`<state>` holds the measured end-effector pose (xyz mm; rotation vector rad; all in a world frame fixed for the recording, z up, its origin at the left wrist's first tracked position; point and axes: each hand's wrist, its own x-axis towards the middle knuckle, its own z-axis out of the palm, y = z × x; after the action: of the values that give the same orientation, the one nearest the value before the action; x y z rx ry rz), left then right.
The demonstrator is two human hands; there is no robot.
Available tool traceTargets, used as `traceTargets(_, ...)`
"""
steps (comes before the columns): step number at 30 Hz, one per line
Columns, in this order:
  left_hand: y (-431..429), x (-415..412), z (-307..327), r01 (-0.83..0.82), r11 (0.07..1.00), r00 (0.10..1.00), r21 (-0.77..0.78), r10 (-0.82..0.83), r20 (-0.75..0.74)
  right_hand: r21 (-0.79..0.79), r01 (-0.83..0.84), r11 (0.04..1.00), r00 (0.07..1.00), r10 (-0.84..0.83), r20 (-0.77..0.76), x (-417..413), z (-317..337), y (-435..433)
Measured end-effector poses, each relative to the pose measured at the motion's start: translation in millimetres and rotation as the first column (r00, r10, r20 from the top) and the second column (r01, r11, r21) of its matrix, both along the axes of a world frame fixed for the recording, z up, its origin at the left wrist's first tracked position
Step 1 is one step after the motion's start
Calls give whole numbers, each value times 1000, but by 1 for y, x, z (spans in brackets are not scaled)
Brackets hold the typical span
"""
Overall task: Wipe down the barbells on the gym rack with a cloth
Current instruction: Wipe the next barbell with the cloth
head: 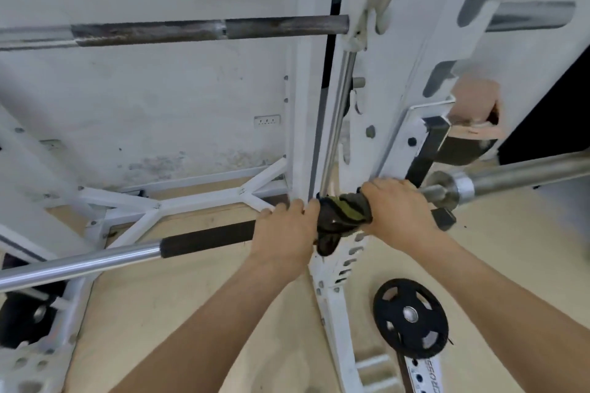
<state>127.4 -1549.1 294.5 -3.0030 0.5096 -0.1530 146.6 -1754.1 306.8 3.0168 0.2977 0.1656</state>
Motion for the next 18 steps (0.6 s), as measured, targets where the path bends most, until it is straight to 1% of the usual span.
traceTargets(1,-13,2,1,3,1000,999,-9,-2,47,-13,9,1000,1000,-9,11,1,-2,-1)
traceTargets(2,-22,4,4,-2,1000,998,4,2,59,-25,14,1000,1000,-13,24,1,-4,2)
traceTargets(4,-28,12,10,-41,999,998,17,41,-39,-40,5,999,999,-3,49,0,-4,17)
traceTargets(6,-26,26,14,-53,996,985,-68,41,-169,-9,-27,1000,1000,27,8,-1,-5,40)
traceTargets(7,-25,34,15,-72,991,959,-114,37,-280,25,-44,999,999,44,-20,-2,-3,52)
traceTargets(8,-23,42,17,-103,982,897,-158,23,-442,61,-59,996,997,62,-44,-3,-2,61)
traceTargets(9,-22,48,20,-155,967,797,-201,3,-604,84,-73,994,995,79,-67,-3,-1,66)
traceTargets(10,-20,54,24,-229,945,677,-234,-18,-735,91,-90,992,991,98,-89,-3,1,66)
traceTargets(11,-18,58,29,-304,920,561,-249,-38,-827,98,-112,989,987,122,-101,-4,2,63)
traceTargets(12,-17,61,34,-347,905,480,-245,-54,-876,98,-138,986,984,148,-101,-6,3,56)
traceTargets(13,-16,62,37,-358,901,439,-244,-68,-896,82,-174,981,980,181,-82,-10,2,46)
traceTargets(14,-15,62,37,-361,899,429,-249,-77,-900,40,-204,978,977,206,-56,-14,3,33)
traceTargets(15,-15,62,33,-359,895,448,-263,-82,-890,-14,-213,977,976,213,-39,-18,5,17)
traceTargets(16,-14,59,28,-350,892,504,-287,-79,-860,-64,-192,979,981,190,-34,-21,10,0)
traceTargets(18,-14,49,19,-260,911,713,-320,-43,-700,-158,-130,979,992,129,-16,-24,15,-26)
